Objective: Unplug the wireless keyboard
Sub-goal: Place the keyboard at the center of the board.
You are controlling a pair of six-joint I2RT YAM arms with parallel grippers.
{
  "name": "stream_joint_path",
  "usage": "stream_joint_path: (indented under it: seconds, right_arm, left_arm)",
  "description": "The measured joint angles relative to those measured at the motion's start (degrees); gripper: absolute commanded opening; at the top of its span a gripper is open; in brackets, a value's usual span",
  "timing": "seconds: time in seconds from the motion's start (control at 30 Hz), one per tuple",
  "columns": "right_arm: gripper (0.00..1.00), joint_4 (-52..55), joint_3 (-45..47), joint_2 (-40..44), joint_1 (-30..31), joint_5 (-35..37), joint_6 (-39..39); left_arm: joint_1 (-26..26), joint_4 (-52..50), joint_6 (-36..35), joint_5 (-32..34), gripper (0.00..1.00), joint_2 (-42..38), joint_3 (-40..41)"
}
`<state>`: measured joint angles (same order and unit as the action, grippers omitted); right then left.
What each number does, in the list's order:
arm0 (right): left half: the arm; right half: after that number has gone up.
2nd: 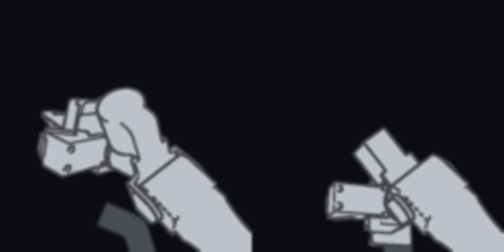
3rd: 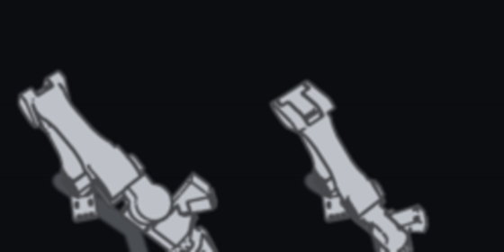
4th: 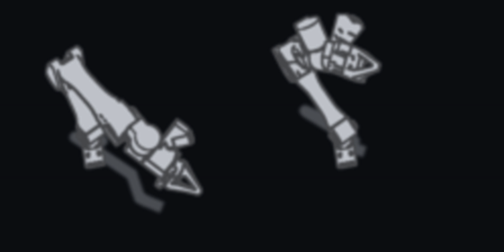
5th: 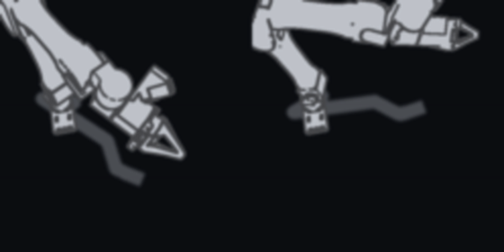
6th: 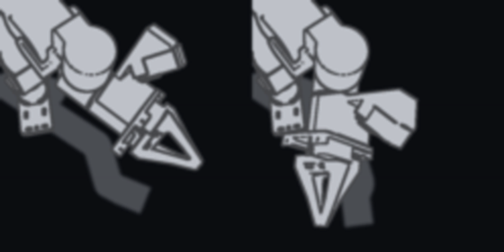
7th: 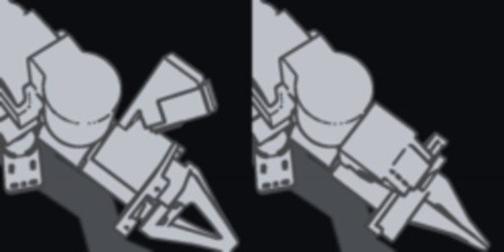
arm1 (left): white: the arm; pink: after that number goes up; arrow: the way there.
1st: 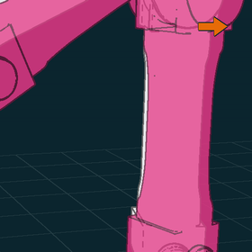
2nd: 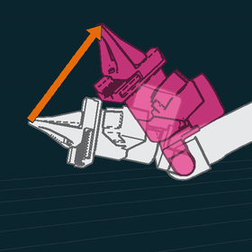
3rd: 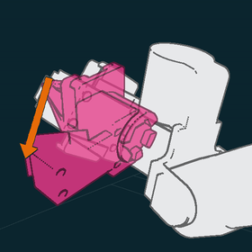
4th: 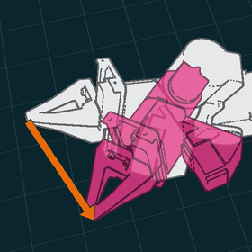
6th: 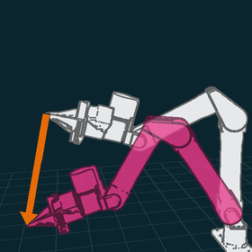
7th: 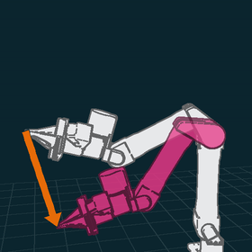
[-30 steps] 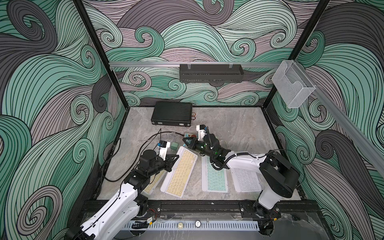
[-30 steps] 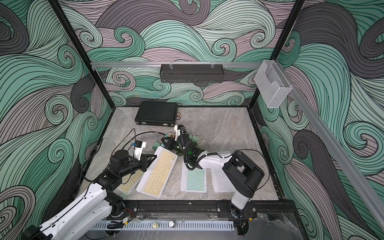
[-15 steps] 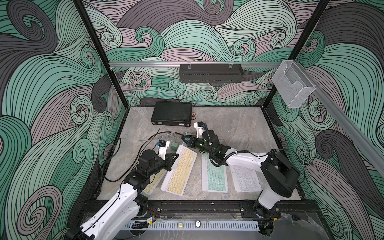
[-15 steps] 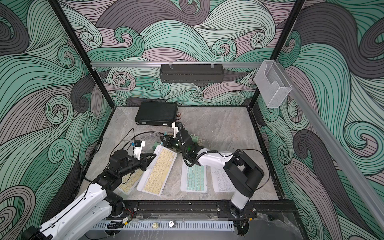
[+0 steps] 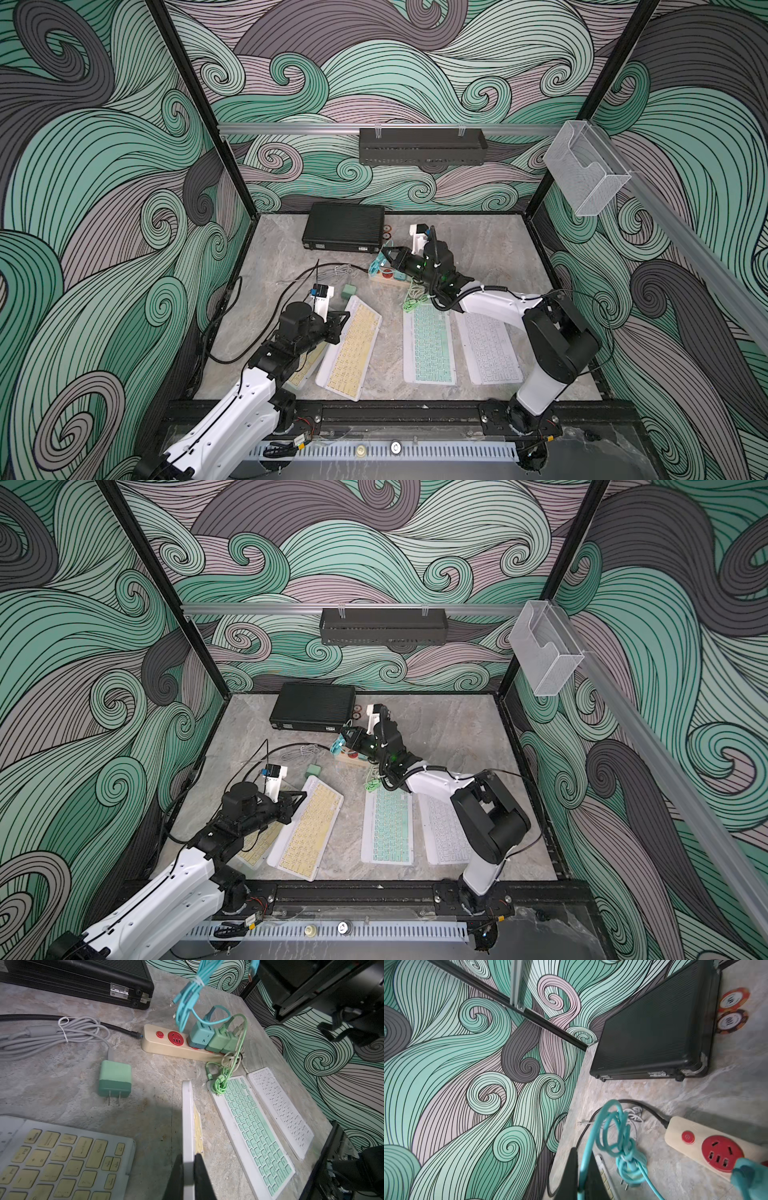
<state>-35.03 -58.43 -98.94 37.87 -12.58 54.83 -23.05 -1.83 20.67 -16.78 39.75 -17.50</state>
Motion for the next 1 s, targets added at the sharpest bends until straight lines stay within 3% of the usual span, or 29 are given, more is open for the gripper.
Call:
stream_joint_path:
  seconds: [0.33,0.67,1.0]
  right_arm:
    - [0.00,3.5,-0.2,2.0,2.2,2.1,-2.9]
    - [0.00,10.5,1.9,15.5,2.8,8.4,-12.7]
    - [0.00,12.1,4.3,17.6,2.8,8.3,-17.6]
  left_arm:
    - [0.0,-2.1,2.1,3.7,0.00,-0.6,-0.3]
    - [0.0,-4.4,16.0,7.6,0.00,0.6,-1.1]
    - [-1.0,-0.3,23.7,4.8,0.00,7.0,-2.1]
